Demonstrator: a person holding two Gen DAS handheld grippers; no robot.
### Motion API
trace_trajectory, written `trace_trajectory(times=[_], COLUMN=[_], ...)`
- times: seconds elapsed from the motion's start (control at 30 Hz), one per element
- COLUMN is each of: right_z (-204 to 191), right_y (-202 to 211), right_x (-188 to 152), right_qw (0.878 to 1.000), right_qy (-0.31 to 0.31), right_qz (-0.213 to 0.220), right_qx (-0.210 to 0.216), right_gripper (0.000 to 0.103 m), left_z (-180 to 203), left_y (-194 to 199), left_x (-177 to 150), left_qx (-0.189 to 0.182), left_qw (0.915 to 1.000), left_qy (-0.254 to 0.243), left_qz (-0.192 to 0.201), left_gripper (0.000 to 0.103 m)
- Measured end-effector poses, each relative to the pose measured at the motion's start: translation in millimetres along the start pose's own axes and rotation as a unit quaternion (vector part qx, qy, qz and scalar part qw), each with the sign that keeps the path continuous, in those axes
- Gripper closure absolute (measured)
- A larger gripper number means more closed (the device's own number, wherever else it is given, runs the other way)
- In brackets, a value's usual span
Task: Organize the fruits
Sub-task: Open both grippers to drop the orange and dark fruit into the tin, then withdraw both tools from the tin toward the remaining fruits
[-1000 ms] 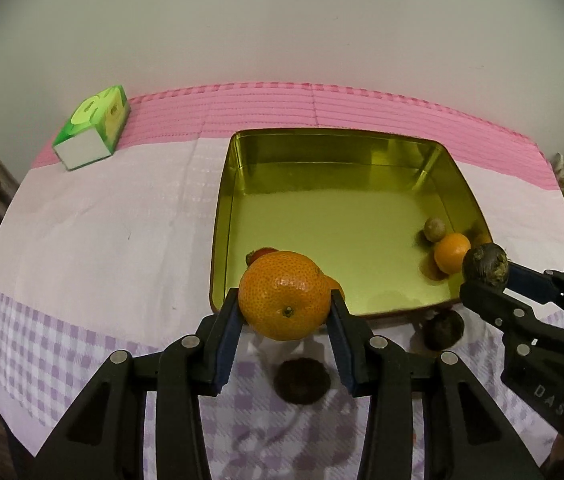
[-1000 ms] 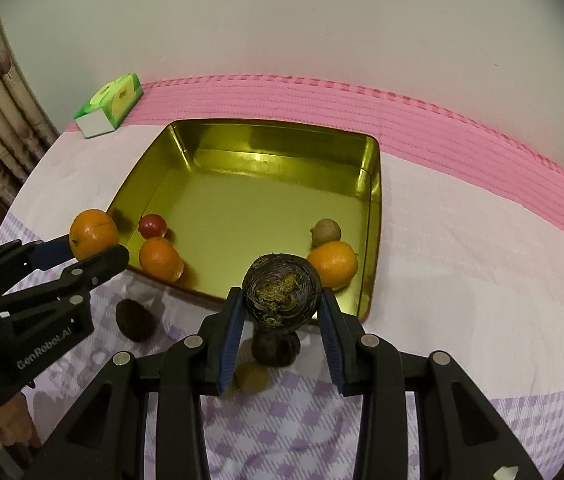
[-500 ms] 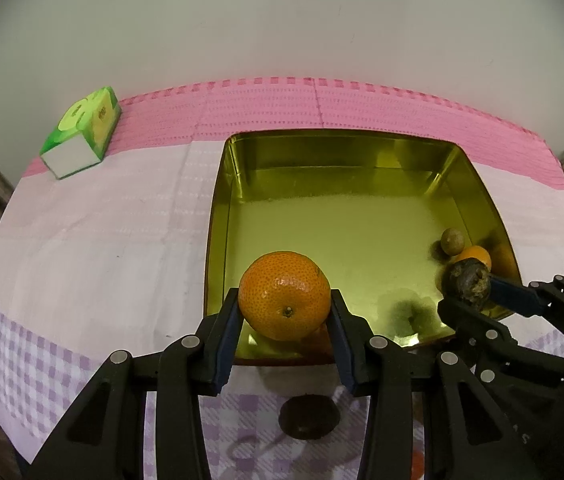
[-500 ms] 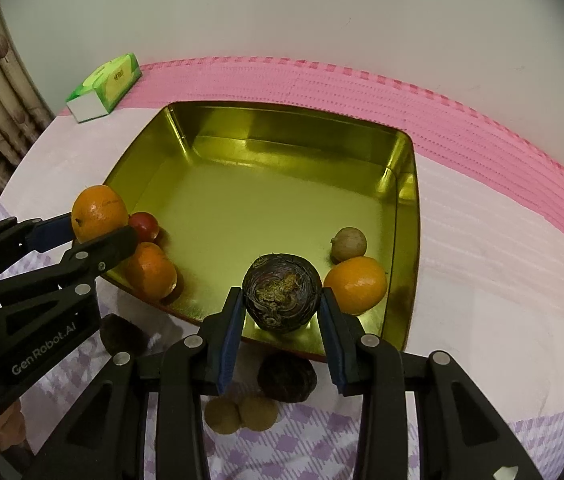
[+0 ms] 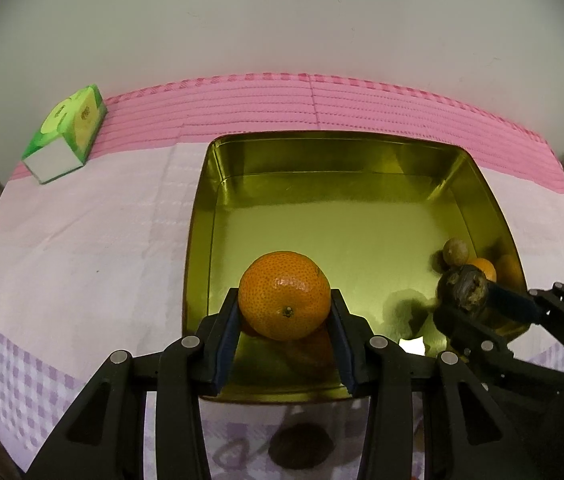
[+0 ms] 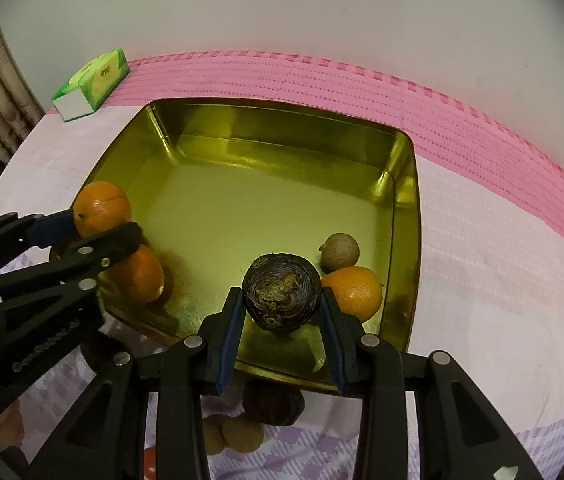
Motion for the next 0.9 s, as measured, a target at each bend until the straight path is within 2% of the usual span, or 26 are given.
trace_trajectory(times=[0.47,0.53,0.63,0.9], right_z=[-5,-5,-4,0], right_y=[-2,0,4,12], right_x=[-3,-4,-5,-5], right_qw=[1.000,1.000,1.000,1.000], right_qy=[0.002,-0.002,-0.004,-0.010], right_qz=[-0.004,-0.004,-0.002,0.003], right_qx=[0.008,0.010,0.007,0.007], right_gripper=[0.067,0.065,0.058,0.054], left_z=[-3,-4,-2,0], left_y=[3,3,5,14], left_x=[-1,-1,-1,-3], left_qx=[-0.006,-0.001,-0.004,0.000], left_qw=[0.9999,1.0000,1.0000,1.0000], left_qy=[0.009,0.006,0.002,-0.004], left_qz=[0.000,0.001,0.003,0.007], left_gripper=[0.058,0.048,0.042,0.038])
Point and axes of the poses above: each gripper's, at about its wrist camera, not at the fingertips, and y roughly against the way its jaws point, z to its right, x to its top, the point moved 8 cm from there along -y, roughly the way its jaws point, and after that the axes turned 11 degrees about z, right-handed, at the moved point
